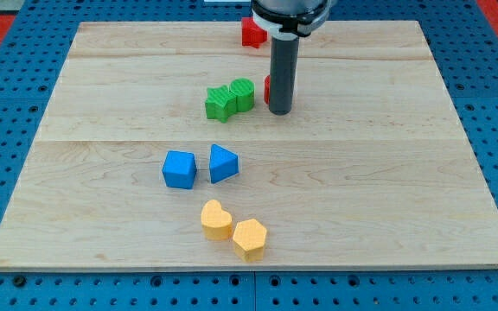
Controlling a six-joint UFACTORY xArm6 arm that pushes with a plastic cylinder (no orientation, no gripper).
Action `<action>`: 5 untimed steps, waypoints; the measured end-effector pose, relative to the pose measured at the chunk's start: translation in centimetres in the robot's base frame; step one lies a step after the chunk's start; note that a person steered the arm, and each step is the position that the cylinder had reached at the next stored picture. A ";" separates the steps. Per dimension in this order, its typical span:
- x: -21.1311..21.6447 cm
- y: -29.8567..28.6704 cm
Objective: Move the red circle closer to red star
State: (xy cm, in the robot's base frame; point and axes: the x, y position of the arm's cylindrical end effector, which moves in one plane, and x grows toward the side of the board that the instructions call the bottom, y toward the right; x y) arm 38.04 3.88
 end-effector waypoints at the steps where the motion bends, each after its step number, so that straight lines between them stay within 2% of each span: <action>1: -1.4 0.0; 5: -7.1 -0.9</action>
